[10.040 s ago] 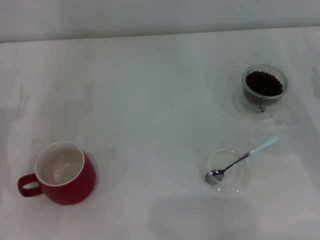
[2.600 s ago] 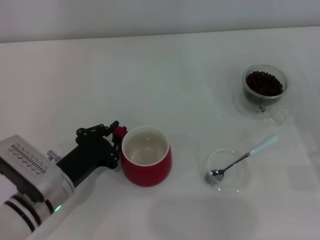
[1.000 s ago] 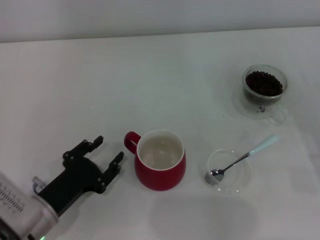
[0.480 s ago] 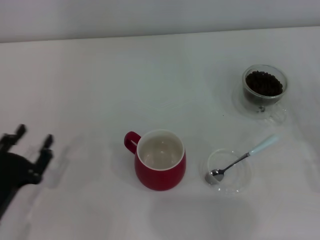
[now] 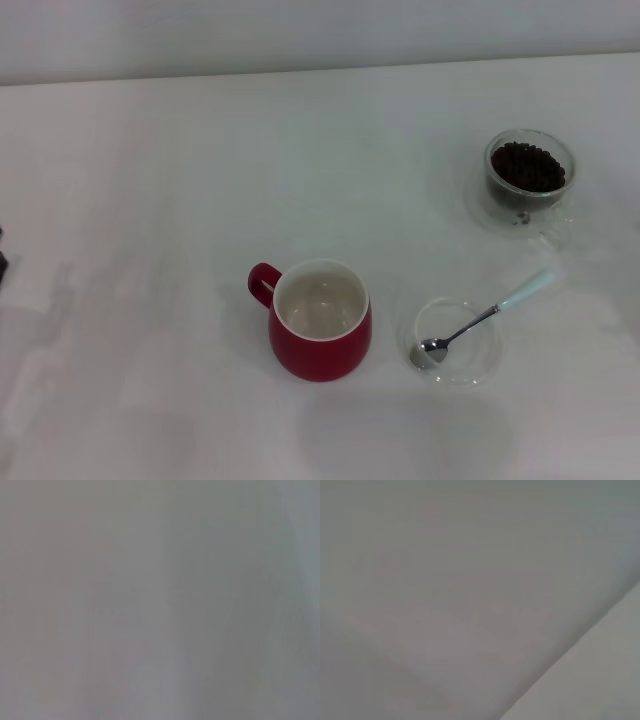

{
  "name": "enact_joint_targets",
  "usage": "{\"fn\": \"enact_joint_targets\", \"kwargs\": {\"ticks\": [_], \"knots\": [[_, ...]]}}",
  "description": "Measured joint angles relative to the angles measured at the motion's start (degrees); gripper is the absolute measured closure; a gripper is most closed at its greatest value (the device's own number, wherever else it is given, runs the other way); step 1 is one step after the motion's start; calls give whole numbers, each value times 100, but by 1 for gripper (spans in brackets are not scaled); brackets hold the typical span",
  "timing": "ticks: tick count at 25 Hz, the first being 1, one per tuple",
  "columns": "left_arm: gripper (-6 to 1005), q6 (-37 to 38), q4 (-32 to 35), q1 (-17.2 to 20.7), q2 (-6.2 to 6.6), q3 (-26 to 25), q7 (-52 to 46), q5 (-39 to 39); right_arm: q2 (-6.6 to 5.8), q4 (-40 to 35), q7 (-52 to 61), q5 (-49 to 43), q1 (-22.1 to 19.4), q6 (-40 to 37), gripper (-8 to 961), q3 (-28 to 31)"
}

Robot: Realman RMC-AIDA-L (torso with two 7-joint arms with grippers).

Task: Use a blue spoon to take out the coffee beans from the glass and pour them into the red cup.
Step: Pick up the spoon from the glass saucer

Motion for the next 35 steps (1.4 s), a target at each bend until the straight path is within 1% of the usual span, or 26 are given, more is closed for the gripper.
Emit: {"fn": "enact_joint_targets", "kwargs": {"ticks": [2,4,8,12,16,22,35], "knots": [[404,98,-22,3,0,-152,1,-1,-36,15,350,-145,-1,133,519,-31],[404,161,-46,-12,0,-227,2,-1,-24,15,580,-271,-2,207,518,-44],[404,265,-52,-35,13,-297,7,0,104,25,754,-559,32,266,517,-50],[404,350,-52,-81,27,-373,12,-1,264,61,778,-732,68,271,482,-90],[404,437,-73,-112,35,-380,60,0,357,216,739,-874,72,197,427,-129],[404,519,-76,-149,38,-383,248,0,368,471,561,-979,58,7,317,-262],[404,629,-129,-141,35,-383,253,0,387,991,27,-988,125,-111,322,-438]]}}
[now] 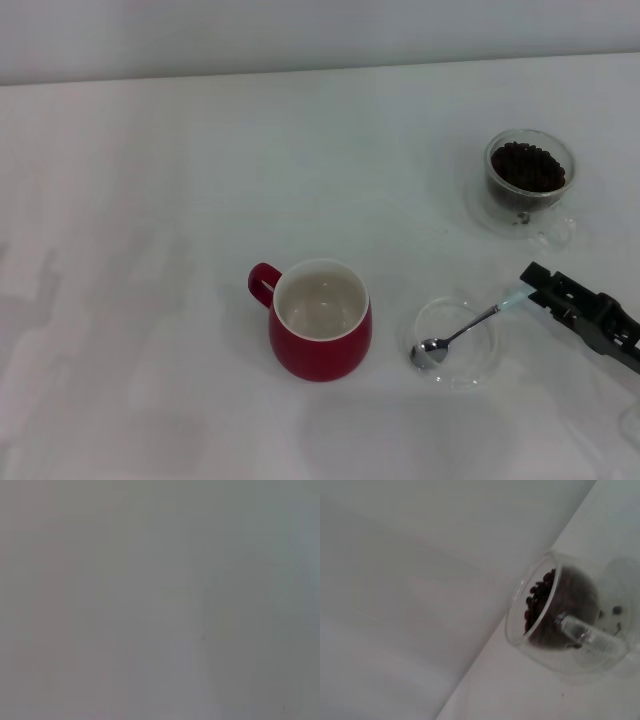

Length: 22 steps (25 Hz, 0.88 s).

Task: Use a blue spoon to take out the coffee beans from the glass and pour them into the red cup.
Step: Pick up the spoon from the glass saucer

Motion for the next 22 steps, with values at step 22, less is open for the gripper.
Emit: {"fn": "enact_joint_targets", "kwargs": {"ticks": [22], "knots": [[405,92,-9,143,-26,0,0,0,24,126,-411,0,79,-214,332,-37]]}}
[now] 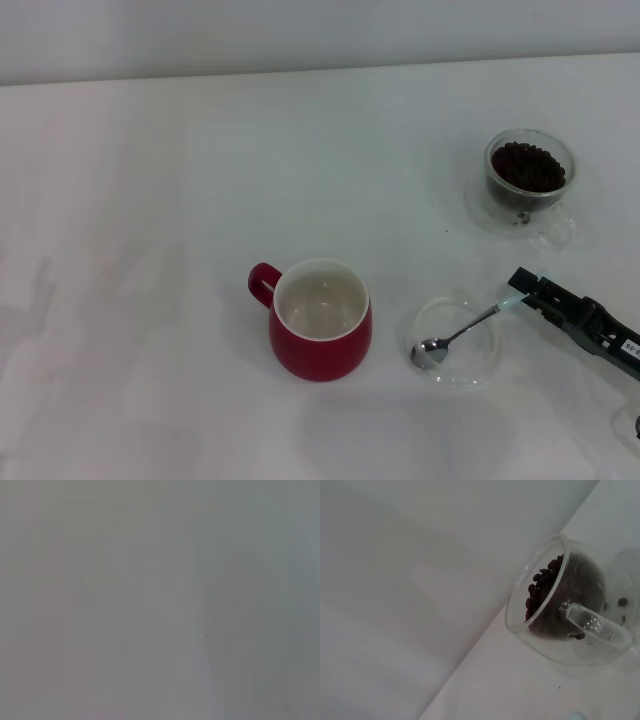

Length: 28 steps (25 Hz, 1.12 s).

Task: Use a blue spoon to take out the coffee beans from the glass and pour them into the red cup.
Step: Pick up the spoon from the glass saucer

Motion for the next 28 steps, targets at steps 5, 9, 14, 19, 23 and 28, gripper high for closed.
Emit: {"fn": "enact_joint_targets", "kwargs": {"ticks": [5,9,14,19,23,28], "knots": [[405,0,0,10,0,2,0,0,0,34,-67,0,13,-2,353,0],[405,0,0,17,-1,10,0,0,0,64,-78,0,19,-2,471,15],[404,0,0,22,-4,17,0,0,3,78,-98,33,29,-7,552,38],[403,0,0,26,-9,6,0,0,8,126,-110,51,60,-116,578,55],[403,0,0,26,-9,1,0,0,9,184,-160,35,119,-241,595,55],[404,-1,0,26,-9,-1,0,0,9,209,-186,22,171,-274,615,53]]}}
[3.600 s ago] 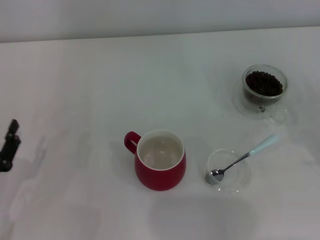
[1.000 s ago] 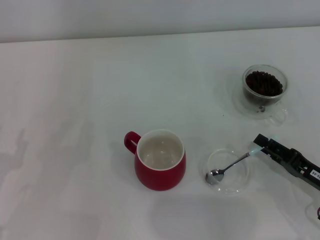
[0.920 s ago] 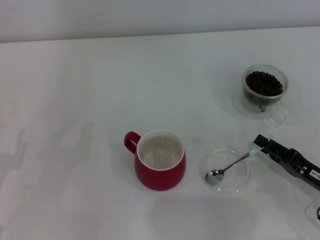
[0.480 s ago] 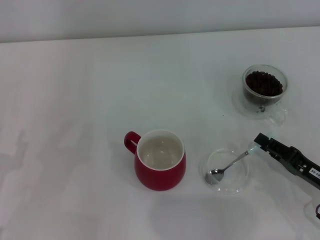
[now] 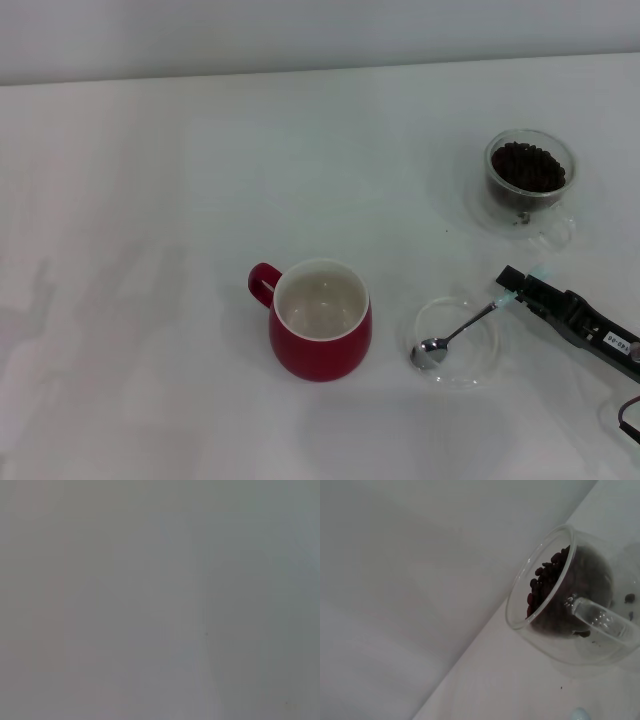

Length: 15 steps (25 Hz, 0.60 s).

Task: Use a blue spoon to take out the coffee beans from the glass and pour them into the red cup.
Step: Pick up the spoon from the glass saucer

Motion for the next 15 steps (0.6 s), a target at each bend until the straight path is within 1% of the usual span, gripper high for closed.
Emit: {"fn": "enact_joint_targets", "kwargs": {"ticks": [13,15], "knots": [[404,-4,0,18,0,0,0,0,0,28,-20,30,6,36,669,0],[404,-5,0,17,0,0,0,0,0,31,-24,33,6,44,693,0]]}}
